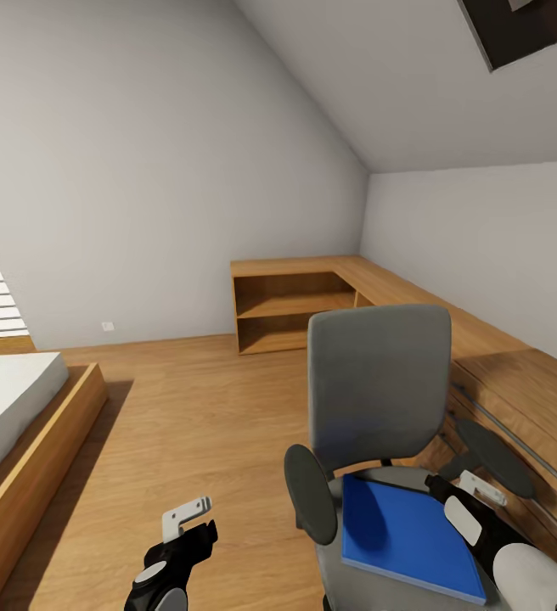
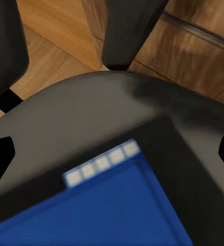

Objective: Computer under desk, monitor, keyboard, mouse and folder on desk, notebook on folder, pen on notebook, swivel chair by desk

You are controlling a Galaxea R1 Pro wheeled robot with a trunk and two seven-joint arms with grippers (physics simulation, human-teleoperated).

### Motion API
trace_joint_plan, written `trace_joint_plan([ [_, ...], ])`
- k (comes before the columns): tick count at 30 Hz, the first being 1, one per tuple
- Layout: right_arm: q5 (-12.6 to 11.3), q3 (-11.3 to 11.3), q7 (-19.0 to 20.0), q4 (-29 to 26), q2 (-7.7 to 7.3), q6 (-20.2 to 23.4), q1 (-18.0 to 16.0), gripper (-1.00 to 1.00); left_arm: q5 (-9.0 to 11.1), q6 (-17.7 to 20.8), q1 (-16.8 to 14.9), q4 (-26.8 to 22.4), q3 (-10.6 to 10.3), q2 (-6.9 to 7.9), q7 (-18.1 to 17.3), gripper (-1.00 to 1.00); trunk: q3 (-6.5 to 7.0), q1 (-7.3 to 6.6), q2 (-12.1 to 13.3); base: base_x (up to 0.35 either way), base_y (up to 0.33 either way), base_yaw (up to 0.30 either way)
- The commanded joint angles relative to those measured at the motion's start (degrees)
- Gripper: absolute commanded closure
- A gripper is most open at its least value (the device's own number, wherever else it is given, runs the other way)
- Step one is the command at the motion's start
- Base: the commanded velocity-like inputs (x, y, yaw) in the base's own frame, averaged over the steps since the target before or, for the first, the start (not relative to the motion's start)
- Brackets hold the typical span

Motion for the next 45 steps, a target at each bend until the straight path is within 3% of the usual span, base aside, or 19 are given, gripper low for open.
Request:
trace_joint_plan([
  [1, -0.3, 0.2, -0.2, -0.1, -0.02, 0.1, 0.0, -1.00, 0.2, 0.2, -0.1, -0.1, -0.1, 0.05, 0.4, -1.00, -0.06, -0.01, 0.0, 0.000, 0.000, 0.000],
  [7, -0.3, 0.2, 1.8, -0.1, -0.02, 0.1, 0.0, -1.00, 0.3, 0.2, -0.1, -0.1, -0.2, 0.05, 0.4, -1.00, -0.06, -0.01, 0.0, 0.000, 0.000, 0.000],
  [27, -0.3, 0.0, 2.1, 0.0, -0.02, 0.1, 0.0, -1.00, 0.3, 0.2, -0.1, 0.0, -0.2, -0.02, 0.4, -1.00, -0.06, -0.01, 0.0, 0.000, 0.000, 0.022],
  [35, -0.3, 0.0, 2.1, 0.0, -0.02, 0.1, 0.0, -1.00, 0.3, 0.3, -0.1, 0.0, -0.2, -0.03, 0.4, -1.00, -1.49, 1.75, -3.2, 0.000, 0.000, 0.000],
  [40, -0.3, 0.0, 2.1, 0.0, -0.02, 0.1, 0.0, -1.00, 0.3, 0.2, -0.1, 0.0, -0.2, -0.03, 0.4, -1.00, -1.49, 1.75, -3.2, 0.000, 0.000, 0.000],
  [45, -0.3, 0.0, 2.1, 0.0, -0.02, 0.1, 0.0, -1.00, 0.3, 0.3, -0.1, 0.0, -0.2, -0.03, 0.4, -1.00, -2.39, 2.85, -5.2, 0.000, 0.000, 0.000],
])
